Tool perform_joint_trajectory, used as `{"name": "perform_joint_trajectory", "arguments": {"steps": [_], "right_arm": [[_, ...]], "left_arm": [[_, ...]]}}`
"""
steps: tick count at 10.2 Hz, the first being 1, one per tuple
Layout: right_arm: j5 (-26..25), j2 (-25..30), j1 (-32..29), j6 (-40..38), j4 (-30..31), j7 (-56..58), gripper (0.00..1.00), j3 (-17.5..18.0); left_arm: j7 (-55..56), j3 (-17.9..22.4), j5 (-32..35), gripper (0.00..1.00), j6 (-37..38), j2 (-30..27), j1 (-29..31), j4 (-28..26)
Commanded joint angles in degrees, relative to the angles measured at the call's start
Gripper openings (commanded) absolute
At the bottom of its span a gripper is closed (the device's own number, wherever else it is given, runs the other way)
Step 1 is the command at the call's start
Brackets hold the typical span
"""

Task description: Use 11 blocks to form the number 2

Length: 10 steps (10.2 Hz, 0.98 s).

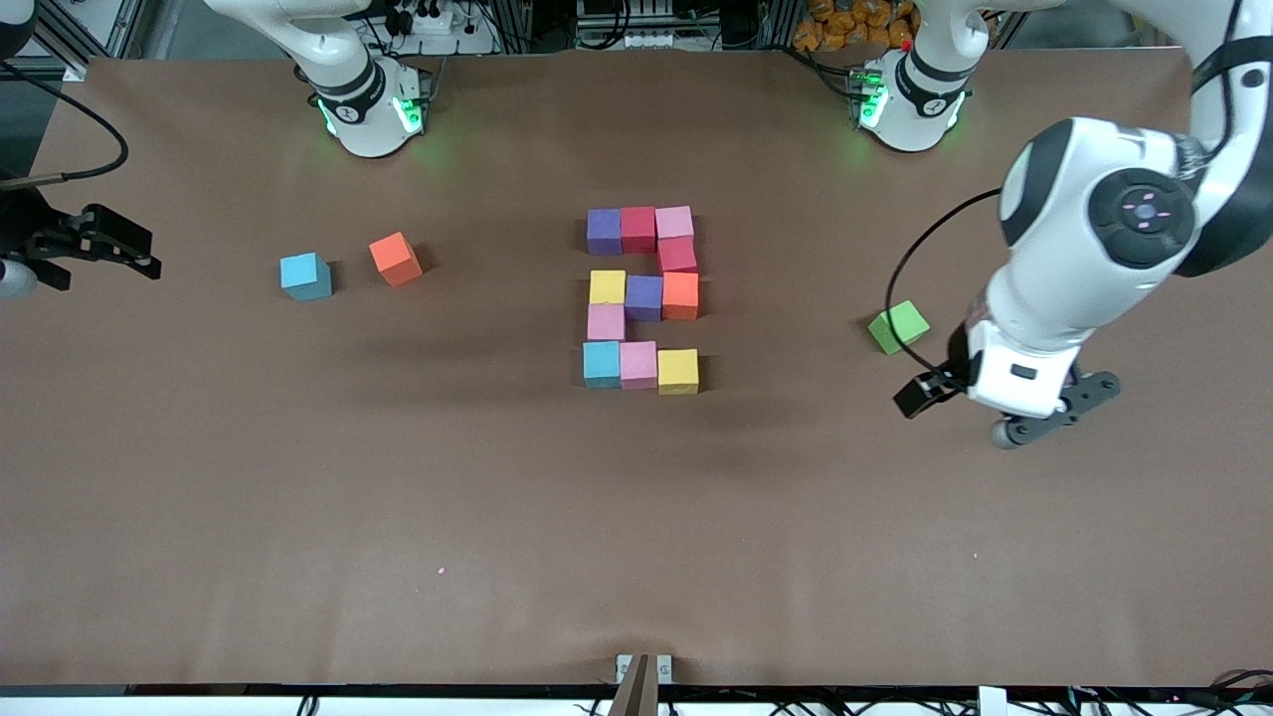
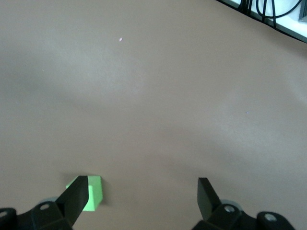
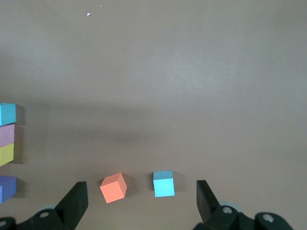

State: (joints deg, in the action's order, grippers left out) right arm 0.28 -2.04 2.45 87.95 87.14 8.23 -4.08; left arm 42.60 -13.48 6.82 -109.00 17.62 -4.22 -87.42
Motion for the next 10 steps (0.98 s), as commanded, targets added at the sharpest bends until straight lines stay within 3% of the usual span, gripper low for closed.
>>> {"name": "perform_joint_trajectory", "arguments": {"steps": [1, 7, 10], "right_arm": [[-1.8, 0.4, -0.3, -0.8, -0.3, -2.1, 1.0, 0.5], [-2.4, 0.1, -0.5, -0.5, -0.1, -2.1, 1.0, 0.4], [-2.4, 0.4, -0.6, -1.5, 0.0, -1.9, 1.0, 0.4]], "left_arm": [[-5.7, -0.2, 0.7, 1.0, 0.9, -2.4, 0.4, -0.4], [-22.0, 6.7, -3.6, 1.0, 4.8, -8.6, 0.5, -0.8], [-28.0, 7.5, -4.8, 1.0, 8.0, -12.2, 2.9, -1.1]]}}
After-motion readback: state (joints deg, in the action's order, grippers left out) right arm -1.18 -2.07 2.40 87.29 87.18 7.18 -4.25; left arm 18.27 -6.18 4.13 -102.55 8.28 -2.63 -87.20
